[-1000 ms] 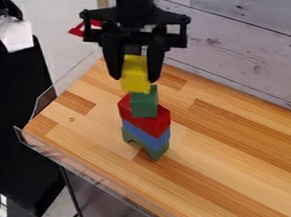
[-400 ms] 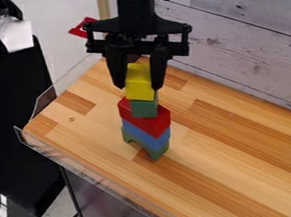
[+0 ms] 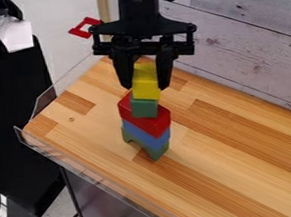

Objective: Put the yellow block on top of the green block

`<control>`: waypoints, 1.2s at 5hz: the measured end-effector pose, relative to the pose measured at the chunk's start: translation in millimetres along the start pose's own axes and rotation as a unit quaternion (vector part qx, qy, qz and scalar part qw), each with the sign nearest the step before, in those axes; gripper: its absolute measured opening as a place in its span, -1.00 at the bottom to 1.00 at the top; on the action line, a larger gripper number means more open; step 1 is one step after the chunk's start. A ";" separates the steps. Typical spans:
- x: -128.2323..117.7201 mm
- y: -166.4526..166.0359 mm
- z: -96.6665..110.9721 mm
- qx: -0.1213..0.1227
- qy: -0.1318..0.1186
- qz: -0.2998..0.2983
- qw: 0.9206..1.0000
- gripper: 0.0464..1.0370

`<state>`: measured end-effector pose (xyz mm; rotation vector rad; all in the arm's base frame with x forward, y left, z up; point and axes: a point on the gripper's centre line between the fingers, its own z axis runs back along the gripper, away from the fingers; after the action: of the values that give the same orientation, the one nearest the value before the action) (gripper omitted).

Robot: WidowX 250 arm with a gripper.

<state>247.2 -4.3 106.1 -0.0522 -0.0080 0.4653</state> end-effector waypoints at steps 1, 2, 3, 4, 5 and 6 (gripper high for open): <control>0.6 -0.7 -1.5 -0.002 0.002 -0.001 1.000 0.03; 1.9 0.8 -1.4 -0.005 0.004 0.005 1.000 0.03; 2.0 1.9 -1.3 -0.006 0.005 0.006 1.000 0.12; -0.2 6.4 -8.2 0.005 0.027 0.006 1.000 0.72; -0.4 6.1 -7.8 0.003 0.029 0.004 1.000 0.93; -0.9 5.5 -7.8 0.000 0.031 0.006 1.000 0.93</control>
<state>244.1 -0.2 98.1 -0.0666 0.0525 0.4753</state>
